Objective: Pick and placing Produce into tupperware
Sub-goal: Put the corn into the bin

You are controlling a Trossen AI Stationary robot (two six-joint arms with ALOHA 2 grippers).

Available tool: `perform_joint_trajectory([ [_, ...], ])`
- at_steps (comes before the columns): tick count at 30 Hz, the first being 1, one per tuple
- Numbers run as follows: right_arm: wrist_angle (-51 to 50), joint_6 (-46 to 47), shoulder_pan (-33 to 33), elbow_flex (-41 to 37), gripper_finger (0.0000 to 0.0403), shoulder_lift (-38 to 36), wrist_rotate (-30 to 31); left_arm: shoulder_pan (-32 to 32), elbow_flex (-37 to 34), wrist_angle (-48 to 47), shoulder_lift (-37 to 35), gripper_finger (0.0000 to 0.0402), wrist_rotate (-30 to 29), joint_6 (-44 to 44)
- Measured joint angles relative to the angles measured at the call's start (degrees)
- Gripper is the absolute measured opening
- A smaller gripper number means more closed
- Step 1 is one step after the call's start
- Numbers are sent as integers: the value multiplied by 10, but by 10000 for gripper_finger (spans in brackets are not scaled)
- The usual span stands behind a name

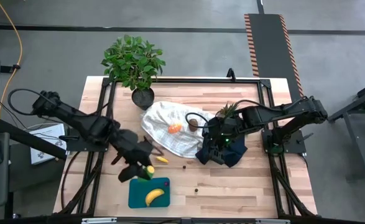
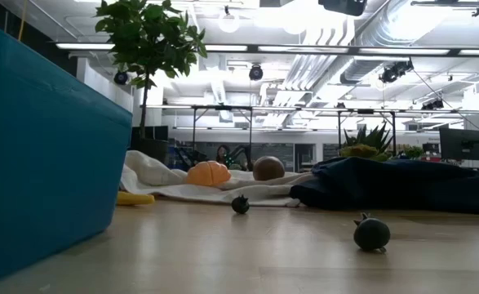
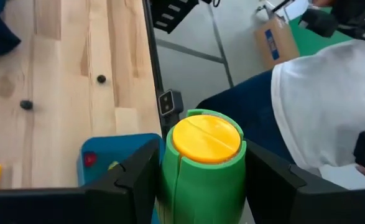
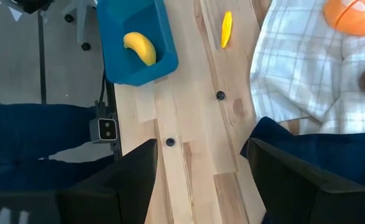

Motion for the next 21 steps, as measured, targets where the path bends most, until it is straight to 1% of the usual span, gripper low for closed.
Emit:
perform_joint_trajectory([
  [6, 0, 0, 0, 0, 241, 0, 0, -65, 0, -34, 1, 185, -82, -67],
  [12, 0, 0, 0, 0, 241, 0, 3, -118, 0, -47, 36, 180, -144, -123],
  [18, 4, 0, 0, 0, 241, 0, 9, -149, 0, -44, 100, 186, -159, -156],
  [21, 4, 0, 1, 0, 241, 0, 9, -150, 0, -44, 132, 183, -159, -161],
])
